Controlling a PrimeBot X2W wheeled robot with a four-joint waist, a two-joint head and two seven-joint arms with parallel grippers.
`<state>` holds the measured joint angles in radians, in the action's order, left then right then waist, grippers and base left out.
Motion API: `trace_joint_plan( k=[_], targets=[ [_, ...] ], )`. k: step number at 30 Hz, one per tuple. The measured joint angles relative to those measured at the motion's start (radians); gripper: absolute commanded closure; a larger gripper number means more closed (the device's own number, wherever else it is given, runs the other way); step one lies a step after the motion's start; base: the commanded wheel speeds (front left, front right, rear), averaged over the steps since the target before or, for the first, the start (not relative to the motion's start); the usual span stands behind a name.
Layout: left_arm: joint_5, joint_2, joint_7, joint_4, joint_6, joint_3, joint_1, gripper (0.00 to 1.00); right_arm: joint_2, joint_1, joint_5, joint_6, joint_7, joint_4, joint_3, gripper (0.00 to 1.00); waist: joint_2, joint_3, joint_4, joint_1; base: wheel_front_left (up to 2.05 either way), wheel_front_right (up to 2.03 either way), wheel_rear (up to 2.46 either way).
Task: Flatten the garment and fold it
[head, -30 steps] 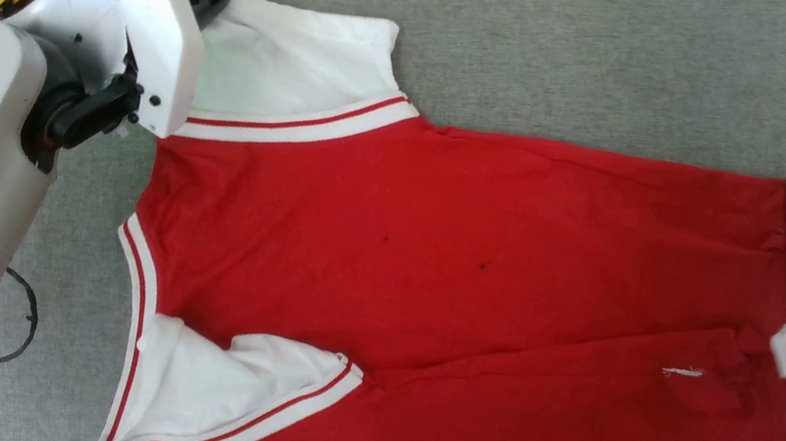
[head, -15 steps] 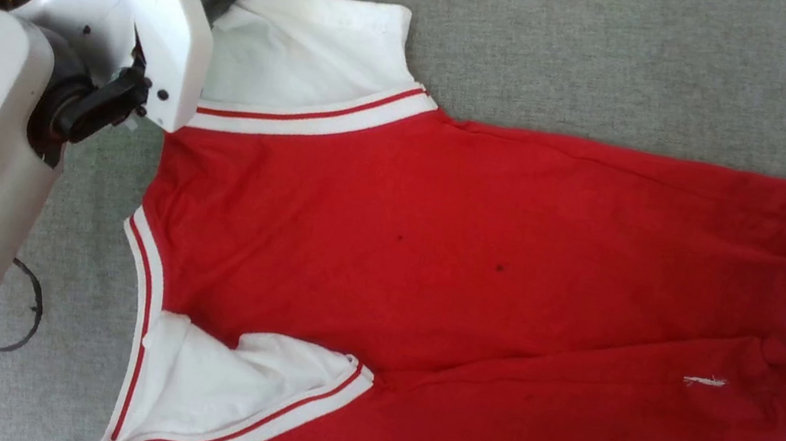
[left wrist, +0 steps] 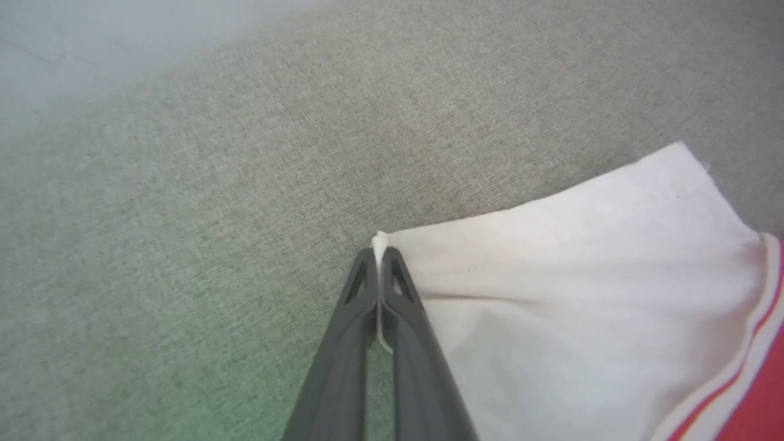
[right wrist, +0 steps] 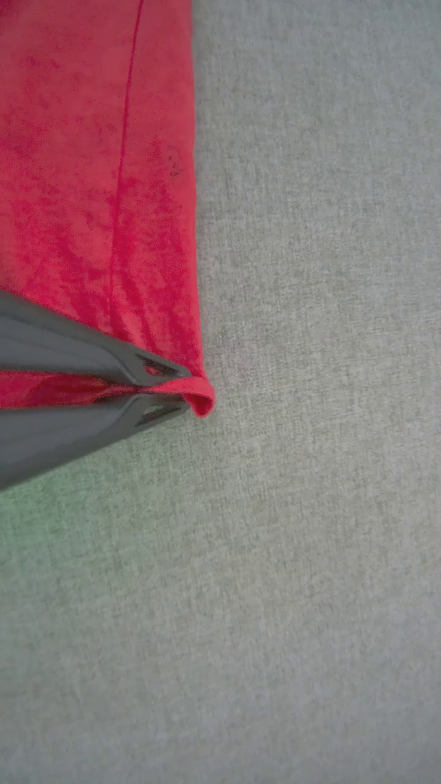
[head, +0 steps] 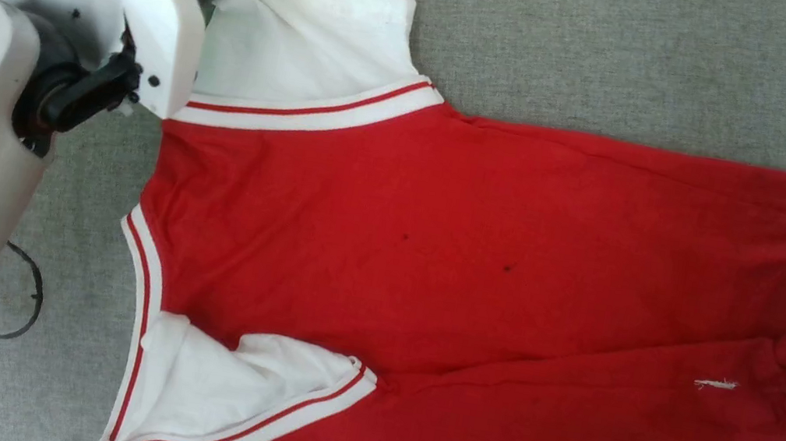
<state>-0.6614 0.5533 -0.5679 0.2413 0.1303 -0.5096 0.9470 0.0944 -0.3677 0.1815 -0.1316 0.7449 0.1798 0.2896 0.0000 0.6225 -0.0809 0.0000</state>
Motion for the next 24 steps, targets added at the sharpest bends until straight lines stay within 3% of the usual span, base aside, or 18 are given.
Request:
trace_joint_plan(
  k=[12,24],
  targets=[
    [-0.081,0.044,0.191,-0.138,0.0,0.063,-0.128,1.0,0.032,0.016,0.047,0.0,-0.121,0.021,-0.021,1.0,0.0,-0.063,0.009,0.0001,0.0,0.0,0.0],
    [-0.202,0.121,0.299,-0.414,-0.056,0.166,-0.494,1.0,0.037,0.194,0.111,0.0,-0.16,0.068,0.017,1.0,0.0,-0.213,0.027,-0.0001,0.0,0.0,0.0]
  ],
)
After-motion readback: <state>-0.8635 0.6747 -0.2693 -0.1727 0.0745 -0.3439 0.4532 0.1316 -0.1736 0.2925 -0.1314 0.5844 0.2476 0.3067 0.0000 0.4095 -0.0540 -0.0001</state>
